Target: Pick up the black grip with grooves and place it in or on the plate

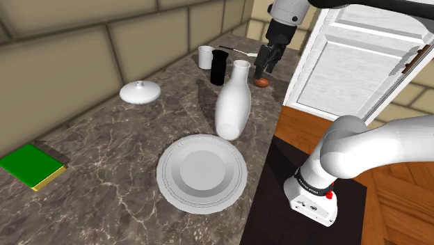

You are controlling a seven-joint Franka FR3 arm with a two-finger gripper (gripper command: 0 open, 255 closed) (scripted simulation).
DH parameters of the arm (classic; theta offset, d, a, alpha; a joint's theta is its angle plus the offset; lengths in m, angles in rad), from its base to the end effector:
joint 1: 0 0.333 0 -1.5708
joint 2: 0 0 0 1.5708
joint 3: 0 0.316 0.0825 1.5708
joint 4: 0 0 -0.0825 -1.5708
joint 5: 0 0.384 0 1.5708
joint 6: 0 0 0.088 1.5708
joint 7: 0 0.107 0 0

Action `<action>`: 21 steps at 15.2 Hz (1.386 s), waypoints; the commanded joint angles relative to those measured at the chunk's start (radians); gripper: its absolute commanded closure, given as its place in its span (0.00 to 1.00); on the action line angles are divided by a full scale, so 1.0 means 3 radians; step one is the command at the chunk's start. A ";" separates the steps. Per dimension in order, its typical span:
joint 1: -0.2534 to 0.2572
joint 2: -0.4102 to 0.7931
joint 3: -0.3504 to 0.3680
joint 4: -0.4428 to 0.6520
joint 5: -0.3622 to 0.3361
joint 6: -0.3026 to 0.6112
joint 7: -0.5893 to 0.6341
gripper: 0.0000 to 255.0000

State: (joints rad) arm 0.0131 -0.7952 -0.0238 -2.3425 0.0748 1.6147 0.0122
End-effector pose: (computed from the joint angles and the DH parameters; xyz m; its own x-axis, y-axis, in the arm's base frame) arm 0.3091 0.0020 0.6042 0.9976 -0.0201 0.0659 -0.0140 -0.9956 -0.0925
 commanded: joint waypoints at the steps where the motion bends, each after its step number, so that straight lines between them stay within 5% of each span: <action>1: 0.0000 0.0000 0.0000 0.0000 0.0000 0.0000 0.0000 0.00; 11: -0.0116 0.1392 -0.0062 0.1051 -0.0125 0.0237 0.0087 0.00; 21: -0.0218 0.2805 -0.0159 0.2576 -0.0197 0.0023 0.0174 0.00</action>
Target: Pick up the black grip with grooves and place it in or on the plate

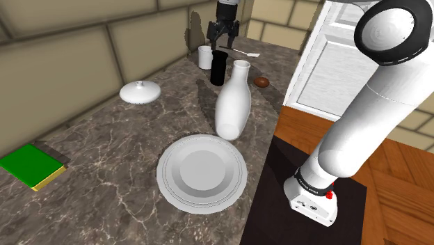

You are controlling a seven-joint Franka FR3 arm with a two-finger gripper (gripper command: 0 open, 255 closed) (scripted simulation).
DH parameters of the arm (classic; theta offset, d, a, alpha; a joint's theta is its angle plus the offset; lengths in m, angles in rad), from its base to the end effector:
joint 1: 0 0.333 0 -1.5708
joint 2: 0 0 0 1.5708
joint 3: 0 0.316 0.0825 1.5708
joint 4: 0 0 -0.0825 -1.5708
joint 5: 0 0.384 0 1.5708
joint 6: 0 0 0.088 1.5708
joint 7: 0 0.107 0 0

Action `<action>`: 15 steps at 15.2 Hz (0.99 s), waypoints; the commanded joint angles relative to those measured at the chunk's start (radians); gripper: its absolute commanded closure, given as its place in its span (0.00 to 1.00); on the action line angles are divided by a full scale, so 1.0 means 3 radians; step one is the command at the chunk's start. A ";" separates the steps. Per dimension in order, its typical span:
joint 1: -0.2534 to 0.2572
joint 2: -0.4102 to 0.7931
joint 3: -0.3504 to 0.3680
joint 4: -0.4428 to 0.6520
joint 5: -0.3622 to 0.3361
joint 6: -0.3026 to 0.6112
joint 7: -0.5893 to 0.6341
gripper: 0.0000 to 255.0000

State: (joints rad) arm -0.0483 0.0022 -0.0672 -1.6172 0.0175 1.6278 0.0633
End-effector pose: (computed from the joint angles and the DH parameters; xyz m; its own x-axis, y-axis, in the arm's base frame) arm 0.5561 -0.0627 0.6063 0.9839 -0.1788 0.0073 -0.1787 -0.9837 -0.0178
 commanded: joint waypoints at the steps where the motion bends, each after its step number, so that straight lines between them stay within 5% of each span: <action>1: -0.0026 0.0296 -0.0025 0.0346 -0.0007 -0.0069 0.0010 0.00; 9: -0.0022 0.0239 -0.0022 -0.0069 -0.0011 0.0289 0.0012 0.00; 15: -0.0022 0.0240 -0.0022 -0.0067 -0.0011 0.0289 0.0011 0.00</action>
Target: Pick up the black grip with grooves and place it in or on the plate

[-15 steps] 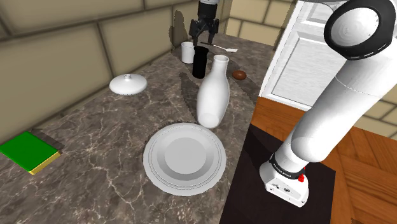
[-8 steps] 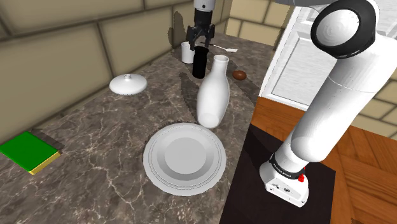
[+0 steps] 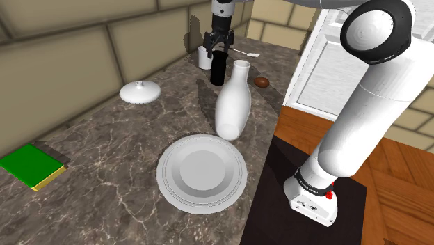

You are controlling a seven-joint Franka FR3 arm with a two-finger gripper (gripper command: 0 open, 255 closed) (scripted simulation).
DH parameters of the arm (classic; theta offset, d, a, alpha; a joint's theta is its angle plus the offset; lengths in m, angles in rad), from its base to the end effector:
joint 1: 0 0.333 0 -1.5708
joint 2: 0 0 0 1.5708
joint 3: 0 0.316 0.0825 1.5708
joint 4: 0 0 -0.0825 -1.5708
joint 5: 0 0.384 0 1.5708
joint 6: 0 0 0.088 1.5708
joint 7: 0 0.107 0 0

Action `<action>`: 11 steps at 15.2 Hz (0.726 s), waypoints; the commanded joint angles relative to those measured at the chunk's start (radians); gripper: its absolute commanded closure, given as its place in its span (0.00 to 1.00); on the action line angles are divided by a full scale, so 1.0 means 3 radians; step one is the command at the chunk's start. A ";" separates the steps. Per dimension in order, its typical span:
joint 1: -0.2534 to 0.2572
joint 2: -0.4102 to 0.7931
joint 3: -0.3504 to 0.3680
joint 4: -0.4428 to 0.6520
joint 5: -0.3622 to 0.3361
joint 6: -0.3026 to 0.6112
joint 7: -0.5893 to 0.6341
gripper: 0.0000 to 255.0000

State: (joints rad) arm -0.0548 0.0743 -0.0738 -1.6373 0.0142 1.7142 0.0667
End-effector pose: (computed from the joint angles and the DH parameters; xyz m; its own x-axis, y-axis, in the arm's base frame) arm 0.5812 -0.0724 0.5631 0.9806 -0.1958 0.0022 -0.1958 -0.9806 -0.0088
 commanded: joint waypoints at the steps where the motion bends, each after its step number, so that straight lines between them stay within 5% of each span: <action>1: 0.0000 0.0000 0.0000 0.0000 0.0000 0.0000 0.0000 0.00; 2: 0.0000 0.0000 0.0000 0.0000 0.0000 0.0000 0.0000 0.00; 3: 0.0000 0.0000 0.0000 0.0000 0.0000 0.0000 0.0000 1.00; 11: 0.0000 0.0000 0.0000 0.0000 0.0000 0.0001 0.0000 1.00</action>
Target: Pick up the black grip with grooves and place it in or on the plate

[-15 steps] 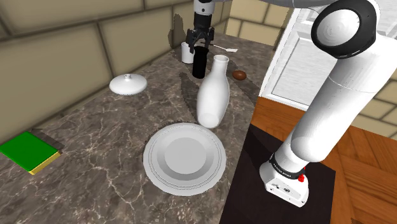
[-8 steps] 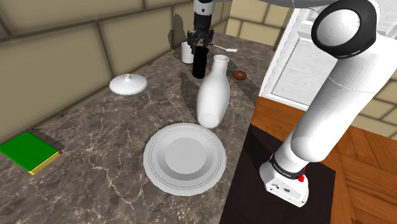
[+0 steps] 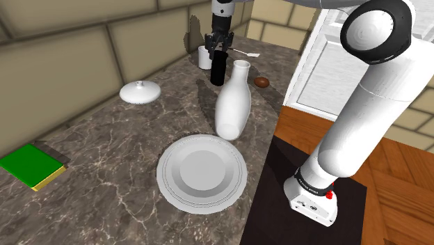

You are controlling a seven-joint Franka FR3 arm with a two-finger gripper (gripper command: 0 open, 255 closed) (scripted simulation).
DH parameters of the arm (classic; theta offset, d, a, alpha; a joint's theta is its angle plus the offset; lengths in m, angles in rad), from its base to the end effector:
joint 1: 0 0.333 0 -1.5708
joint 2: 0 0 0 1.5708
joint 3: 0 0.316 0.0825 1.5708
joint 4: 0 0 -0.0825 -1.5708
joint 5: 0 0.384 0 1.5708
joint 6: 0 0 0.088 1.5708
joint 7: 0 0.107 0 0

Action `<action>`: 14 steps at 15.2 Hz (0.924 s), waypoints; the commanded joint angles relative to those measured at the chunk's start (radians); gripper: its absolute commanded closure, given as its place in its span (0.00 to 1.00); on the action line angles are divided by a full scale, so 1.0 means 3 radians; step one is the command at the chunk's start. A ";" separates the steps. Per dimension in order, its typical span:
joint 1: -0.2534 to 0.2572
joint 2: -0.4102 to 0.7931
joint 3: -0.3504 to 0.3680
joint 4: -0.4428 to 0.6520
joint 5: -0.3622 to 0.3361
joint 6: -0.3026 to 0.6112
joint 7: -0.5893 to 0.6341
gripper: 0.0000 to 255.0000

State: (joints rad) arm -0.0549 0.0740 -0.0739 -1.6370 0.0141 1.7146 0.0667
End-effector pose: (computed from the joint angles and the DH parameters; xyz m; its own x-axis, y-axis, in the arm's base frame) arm 0.5812 -0.0726 0.5635 0.9806 -0.1960 0.0032 -0.1960 -0.9806 -0.0087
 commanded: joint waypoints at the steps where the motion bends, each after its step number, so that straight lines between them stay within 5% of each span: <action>1: 0.0000 0.0001 0.0000 -0.0001 0.0000 -0.0001 0.0000 1.00; 14: -0.0007 0.0134 -0.0004 0.0761 0.0010 -0.0631 -0.0001 1.00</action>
State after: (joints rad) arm -0.0568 0.1111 -0.0751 -1.4249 0.0167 1.5383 0.0664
